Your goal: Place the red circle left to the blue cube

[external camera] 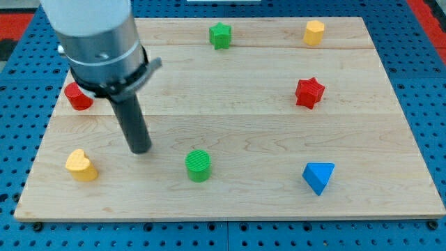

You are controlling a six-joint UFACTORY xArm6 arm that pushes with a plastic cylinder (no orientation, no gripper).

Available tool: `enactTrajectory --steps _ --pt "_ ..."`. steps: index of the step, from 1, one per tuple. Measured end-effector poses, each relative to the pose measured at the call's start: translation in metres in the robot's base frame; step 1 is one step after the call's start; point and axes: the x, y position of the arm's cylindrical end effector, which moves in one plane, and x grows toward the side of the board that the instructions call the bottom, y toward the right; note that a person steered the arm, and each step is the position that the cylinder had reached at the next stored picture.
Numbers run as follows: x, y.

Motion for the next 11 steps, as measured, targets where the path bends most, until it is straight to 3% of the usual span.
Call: enactTrajectory --steps 1,3,7,9,11 --pt "-0.021 -0.051" --pt "-0.079 -0.082" --pt "-0.079 -0.151" --pt "-0.122 -0.153" --pt "-0.167 -0.108"
